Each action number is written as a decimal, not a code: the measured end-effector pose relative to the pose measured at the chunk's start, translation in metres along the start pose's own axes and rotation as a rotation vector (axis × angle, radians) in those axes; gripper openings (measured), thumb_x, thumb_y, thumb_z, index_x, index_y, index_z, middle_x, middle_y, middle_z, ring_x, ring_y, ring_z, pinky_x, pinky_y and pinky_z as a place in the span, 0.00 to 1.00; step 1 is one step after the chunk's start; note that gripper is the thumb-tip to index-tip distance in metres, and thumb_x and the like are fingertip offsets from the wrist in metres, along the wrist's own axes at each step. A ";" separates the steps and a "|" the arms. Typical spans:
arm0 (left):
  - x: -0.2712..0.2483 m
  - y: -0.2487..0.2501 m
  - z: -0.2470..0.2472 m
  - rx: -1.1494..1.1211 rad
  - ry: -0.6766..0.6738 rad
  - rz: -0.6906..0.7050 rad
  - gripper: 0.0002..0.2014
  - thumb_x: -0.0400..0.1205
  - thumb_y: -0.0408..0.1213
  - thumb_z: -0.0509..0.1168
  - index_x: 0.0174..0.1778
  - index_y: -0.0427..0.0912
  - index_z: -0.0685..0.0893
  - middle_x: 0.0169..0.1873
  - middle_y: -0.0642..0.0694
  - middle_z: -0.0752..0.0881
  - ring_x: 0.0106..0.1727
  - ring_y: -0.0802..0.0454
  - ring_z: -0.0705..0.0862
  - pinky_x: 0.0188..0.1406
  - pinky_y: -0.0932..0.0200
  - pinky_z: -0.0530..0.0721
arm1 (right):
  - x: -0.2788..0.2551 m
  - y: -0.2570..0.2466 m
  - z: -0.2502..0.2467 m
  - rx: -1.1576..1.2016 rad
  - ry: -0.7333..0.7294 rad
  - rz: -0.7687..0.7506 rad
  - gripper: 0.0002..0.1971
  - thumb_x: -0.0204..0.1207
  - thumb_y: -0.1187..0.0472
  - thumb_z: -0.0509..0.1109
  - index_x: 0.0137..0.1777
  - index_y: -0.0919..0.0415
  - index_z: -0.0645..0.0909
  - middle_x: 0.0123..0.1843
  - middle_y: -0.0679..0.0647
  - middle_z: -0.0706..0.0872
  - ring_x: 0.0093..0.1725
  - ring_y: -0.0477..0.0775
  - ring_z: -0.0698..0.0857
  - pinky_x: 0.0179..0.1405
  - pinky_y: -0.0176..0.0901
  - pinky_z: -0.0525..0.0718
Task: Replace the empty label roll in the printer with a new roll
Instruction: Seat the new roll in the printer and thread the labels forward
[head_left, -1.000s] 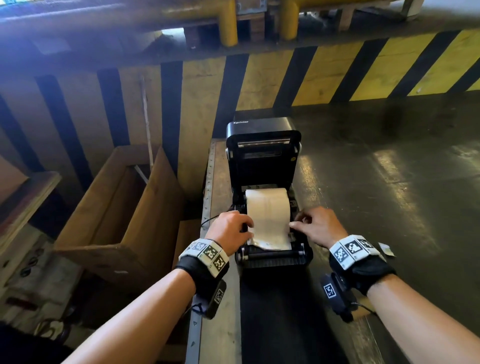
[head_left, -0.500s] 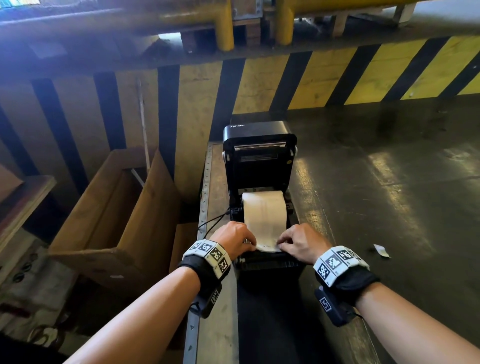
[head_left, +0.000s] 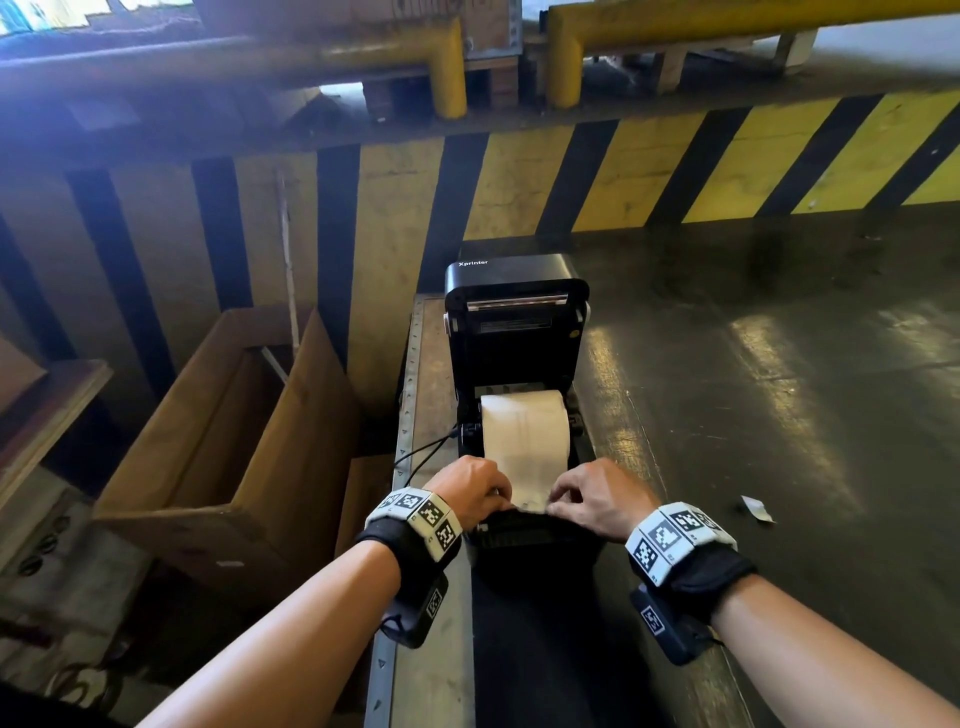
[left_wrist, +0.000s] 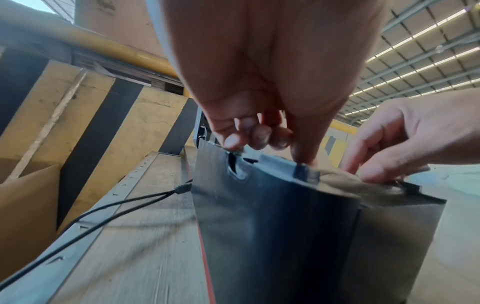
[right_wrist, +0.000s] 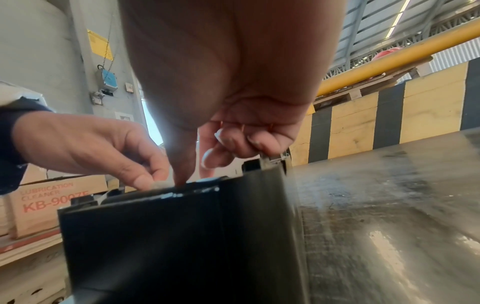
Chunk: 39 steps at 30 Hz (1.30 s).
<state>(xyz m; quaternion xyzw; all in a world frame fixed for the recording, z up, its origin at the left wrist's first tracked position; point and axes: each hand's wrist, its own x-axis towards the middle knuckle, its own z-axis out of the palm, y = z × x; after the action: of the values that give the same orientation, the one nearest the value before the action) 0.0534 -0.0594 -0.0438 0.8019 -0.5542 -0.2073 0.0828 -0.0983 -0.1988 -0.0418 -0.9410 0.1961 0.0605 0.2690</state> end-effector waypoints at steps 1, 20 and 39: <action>0.000 0.000 0.000 -0.011 0.004 -0.006 0.11 0.81 0.41 0.65 0.54 0.40 0.88 0.52 0.41 0.86 0.56 0.45 0.82 0.54 0.56 0.78 | -0.001 0.000 0.001 -0.011 0.003 -0.009 0.15 0.73 0.47 0.70 0.53 0.55 0.88 0.50 0.51 0.91 0.46 0.48 0.86 0.50 0.44 0.85; -0.011 0.010 0.007 -0.122 0.071 -0.031 0.11 0.80 0.41 0.66 0.51 0.39 0.89 0.50 0.40 0.87 0.53 0.46 0.84 0.50 0.61 0.77 | -0.014 -0.005 0.009 -0.041 0.063 -0.052 0.16 0.74 0.45 0.69 0.52 0.55 0.86 0.47 0.51 0.90 0.43 0.50 0.85 0.45 0.48 0.85; -0.054 0.022 0.019 0.021 0.193 0.048 0.08 0.78 0.41 0.65 0.47 0.42 0.85 0.48 0.47 0.85 0.47 0.46 0.84 0.48 0.50 0.85 | -0.042 -0.021 0.012 -0.110 0.080 -0.133 0.12 0.78 0.53 0.65 0.52 0.57 0.87 0.51 0.53 0.91 0.46 0.51 0.86 0.41 0.39 0.80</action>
<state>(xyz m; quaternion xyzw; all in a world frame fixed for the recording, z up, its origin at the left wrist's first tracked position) 0.0100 -0.0158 -0.0401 0.8053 -0.5650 -0.1211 0.1325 -0.1286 -0.1619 -0.0331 -0.9670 0.1401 0.0153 0.2123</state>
